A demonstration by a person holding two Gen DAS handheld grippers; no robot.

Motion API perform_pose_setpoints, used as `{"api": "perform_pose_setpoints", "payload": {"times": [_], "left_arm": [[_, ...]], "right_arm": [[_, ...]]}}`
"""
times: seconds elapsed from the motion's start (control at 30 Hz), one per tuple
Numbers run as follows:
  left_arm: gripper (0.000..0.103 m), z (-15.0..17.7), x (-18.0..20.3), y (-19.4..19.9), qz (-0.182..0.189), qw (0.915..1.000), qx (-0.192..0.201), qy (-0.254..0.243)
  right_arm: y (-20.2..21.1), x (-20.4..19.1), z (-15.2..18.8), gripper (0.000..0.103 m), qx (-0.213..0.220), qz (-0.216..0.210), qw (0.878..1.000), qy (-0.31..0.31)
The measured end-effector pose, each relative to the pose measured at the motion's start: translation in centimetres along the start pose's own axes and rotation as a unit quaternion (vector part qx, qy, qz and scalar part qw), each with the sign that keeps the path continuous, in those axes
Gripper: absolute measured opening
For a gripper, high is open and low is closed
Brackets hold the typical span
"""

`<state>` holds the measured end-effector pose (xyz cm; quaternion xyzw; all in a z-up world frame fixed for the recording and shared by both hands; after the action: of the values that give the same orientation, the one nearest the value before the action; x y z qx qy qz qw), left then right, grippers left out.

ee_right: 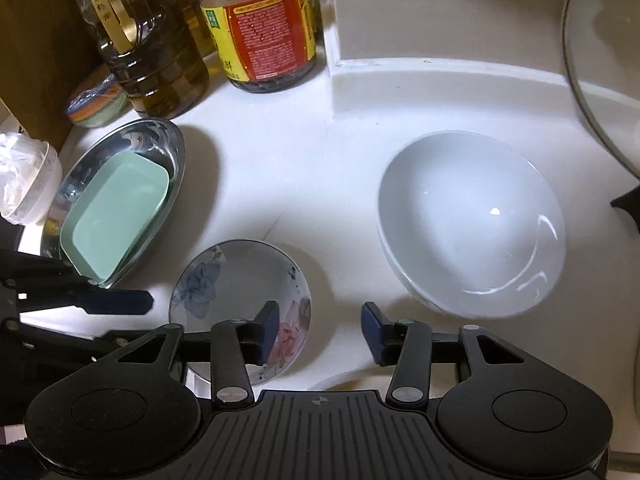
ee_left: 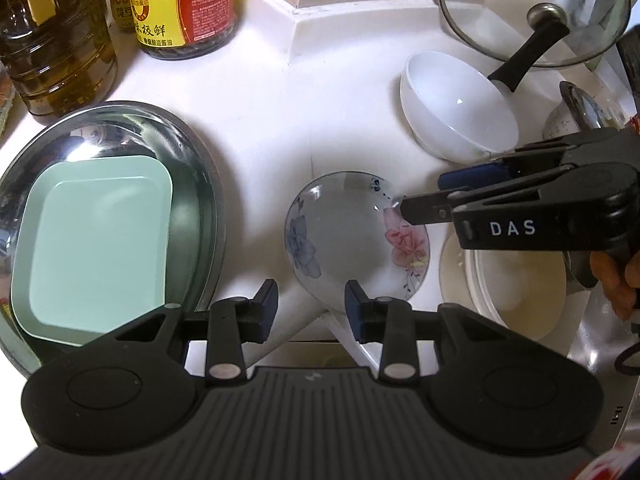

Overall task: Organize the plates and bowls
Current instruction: 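Close the left gripper on the floral saucer's rim and lift it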

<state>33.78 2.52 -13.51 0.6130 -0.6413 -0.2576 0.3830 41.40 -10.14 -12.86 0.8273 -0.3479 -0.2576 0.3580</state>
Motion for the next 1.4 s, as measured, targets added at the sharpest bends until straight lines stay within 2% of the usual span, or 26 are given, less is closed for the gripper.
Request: {"api": "perform_pose_setpoints", "payload": {"times": [0.2, 0.3, 0.63, 0.73, 0.83, 1.4], "left_arm": [[0.032, -0.4, 0.1, -1.0, -0.002, 1.0000, -0.007, 0.000], [0.031, -0.5, 0.1, -1.3, -0.005, 1.0000, -0.008, 0.000], [0.022, -0.7, 0.1, -2.4, -0.005, 0.9999, -0.012, -0.002], [0.019, -0.7, 0.0, -2.6, -0.008, 0.9999, -0.012, -0.004], [0.019, -0.8, -0.1, -2.7, -0.008, 0.9999, -0.011, -0.006], [0.015, -1.3, -0.1, -2.7, -0.004, 0.9999, -0.011, -0.010]], "right_arm": [[-0.9, -0.2, -0.2, 0.027, -0.018, 0.001, 1.000, 0.007], [-1.4, -0.2, -0.2, 0.025, -0.027, 0.001, 1.000, 0.008], [-2.4, -0.2, 0.4, 0.023, -0.045, -0.007, 0.999, -0.006], [-2.6, -0.4, 0.4, 0.019, -0.047, -0.012, 0.999, -0.010], [-2.7, -0.8, 0.5, 0.014, -0.048, -0.014, 0.999, -0.010], [-2.3, -0.1, 0.5, 0.012, -0.037, -0.006, 0.999, -0.028]]}}
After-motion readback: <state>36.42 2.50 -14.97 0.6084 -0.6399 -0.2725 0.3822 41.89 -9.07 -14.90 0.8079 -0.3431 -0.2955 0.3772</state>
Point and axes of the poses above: each gripper's, at about its wrist camera, not at the fingertips, and y roughly against the way its jaws point, x to its right, z to its underside, the point moved 5 cm from there along -y, roughly the way its jaws point, and after that the axes turned 12 degrees about x, right-handed, at the moved point
